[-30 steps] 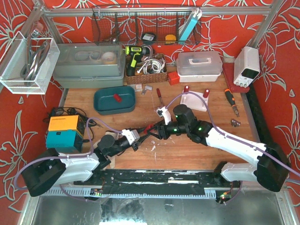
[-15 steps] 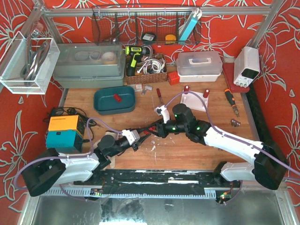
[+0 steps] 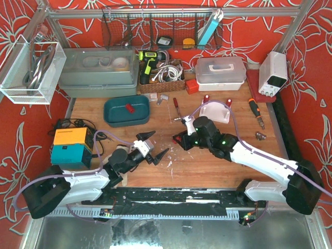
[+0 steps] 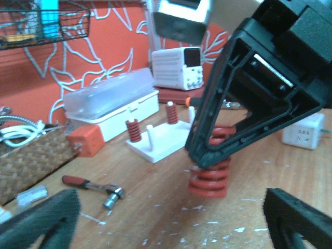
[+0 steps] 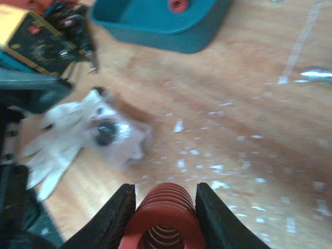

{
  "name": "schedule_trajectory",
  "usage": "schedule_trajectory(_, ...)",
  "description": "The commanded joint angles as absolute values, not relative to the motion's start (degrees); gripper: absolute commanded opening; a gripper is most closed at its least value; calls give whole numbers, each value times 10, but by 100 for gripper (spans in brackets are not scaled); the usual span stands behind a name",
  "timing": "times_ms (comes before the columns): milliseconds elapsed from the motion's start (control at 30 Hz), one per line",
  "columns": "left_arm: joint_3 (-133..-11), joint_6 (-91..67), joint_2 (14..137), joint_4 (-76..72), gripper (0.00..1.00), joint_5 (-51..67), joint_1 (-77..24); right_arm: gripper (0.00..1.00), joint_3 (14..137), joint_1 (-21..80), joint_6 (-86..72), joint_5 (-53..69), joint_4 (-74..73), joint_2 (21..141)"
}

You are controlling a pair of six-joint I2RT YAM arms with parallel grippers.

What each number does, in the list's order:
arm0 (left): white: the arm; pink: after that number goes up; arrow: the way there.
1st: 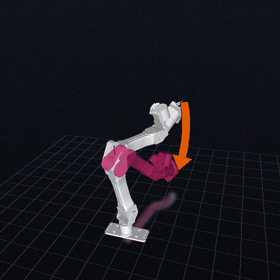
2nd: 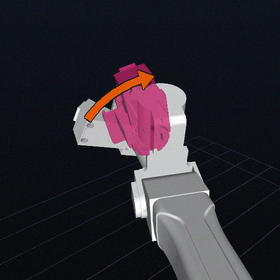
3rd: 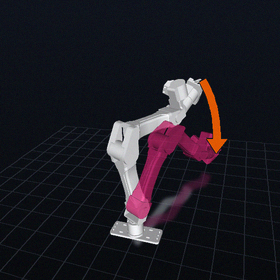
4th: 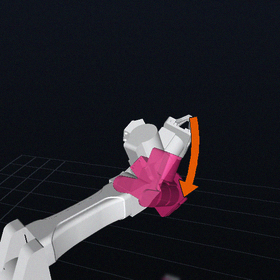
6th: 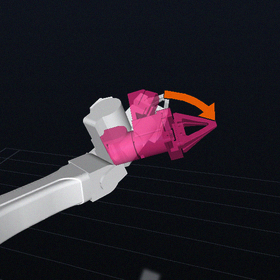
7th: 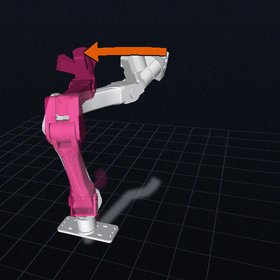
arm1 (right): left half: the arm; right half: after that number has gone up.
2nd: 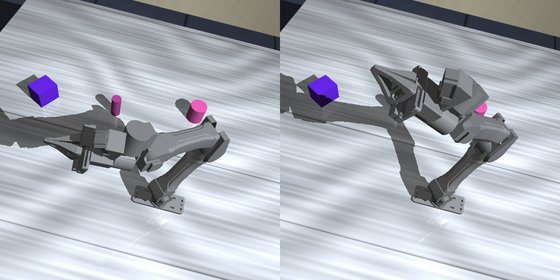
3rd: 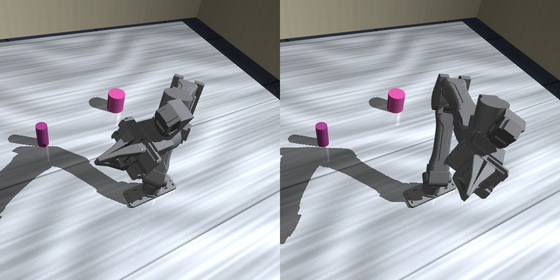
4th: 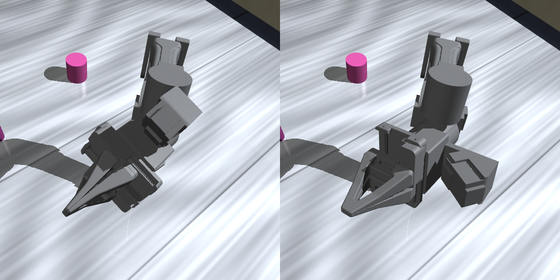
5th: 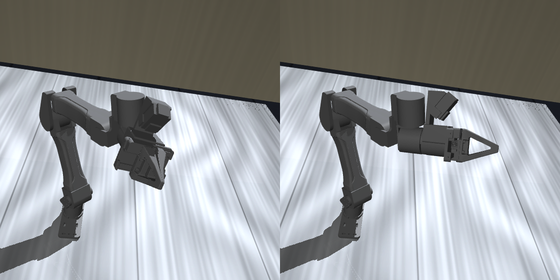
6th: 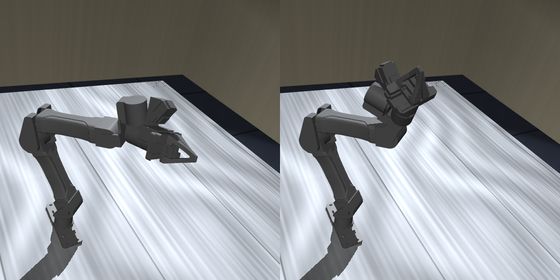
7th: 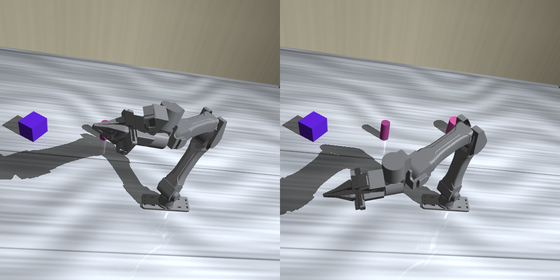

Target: Install the large spring

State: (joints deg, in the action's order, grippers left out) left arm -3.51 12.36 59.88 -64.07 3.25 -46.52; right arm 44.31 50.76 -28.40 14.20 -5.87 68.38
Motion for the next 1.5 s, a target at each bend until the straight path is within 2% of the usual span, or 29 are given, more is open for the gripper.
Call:
schedule_trajectory(0, -47, 124, 588, -629, 100, -33, -467, 0, 461, 486, -253, -23, -110, 652)
schedule_trajectory(133, -47, 124, 586, -622, 100, -49, -467, 0, 461, 439, -231, -103, -137, 652)
schedule_trajectory(500, -61, 127, 602, -606, 100, -37, -467, 0, 511, 247, -198, -173, -172, 719)
schedule_trajectory(667, -61, 128, 603, -609, 100, -34, -467, 0, 533, 178, -206, -165, -159, 740)
schedule_trajectory(833, -61, 129, 599, -608, 100, -31, -467, 0, 559, 117, -220, -91, -147, 782)
schedule_trajectory(1467, -61, 133, 597, -606, 100, -22, -467, 0, 621, 80, -205, -51, -154, 882)
